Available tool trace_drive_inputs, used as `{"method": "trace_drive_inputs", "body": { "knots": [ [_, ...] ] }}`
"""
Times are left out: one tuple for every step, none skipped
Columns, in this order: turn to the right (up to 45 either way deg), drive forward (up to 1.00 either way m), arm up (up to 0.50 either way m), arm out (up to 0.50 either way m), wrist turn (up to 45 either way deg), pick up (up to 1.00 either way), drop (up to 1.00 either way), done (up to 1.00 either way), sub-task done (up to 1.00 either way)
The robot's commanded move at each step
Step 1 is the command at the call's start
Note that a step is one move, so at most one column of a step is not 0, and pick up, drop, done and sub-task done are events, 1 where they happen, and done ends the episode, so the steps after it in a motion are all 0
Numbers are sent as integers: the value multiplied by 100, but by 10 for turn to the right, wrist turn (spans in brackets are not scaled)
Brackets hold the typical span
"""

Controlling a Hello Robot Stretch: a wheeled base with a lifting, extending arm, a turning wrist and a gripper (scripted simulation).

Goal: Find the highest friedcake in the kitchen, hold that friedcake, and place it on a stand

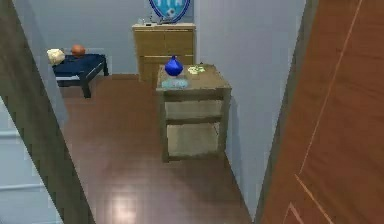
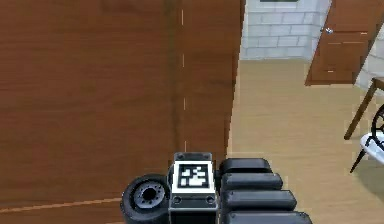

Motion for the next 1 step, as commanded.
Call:
{"method": "trace_drive_inputs", "body": {
  "knots": [
    [0,100,0,0,0,0,0,0,0]
  ]
}}
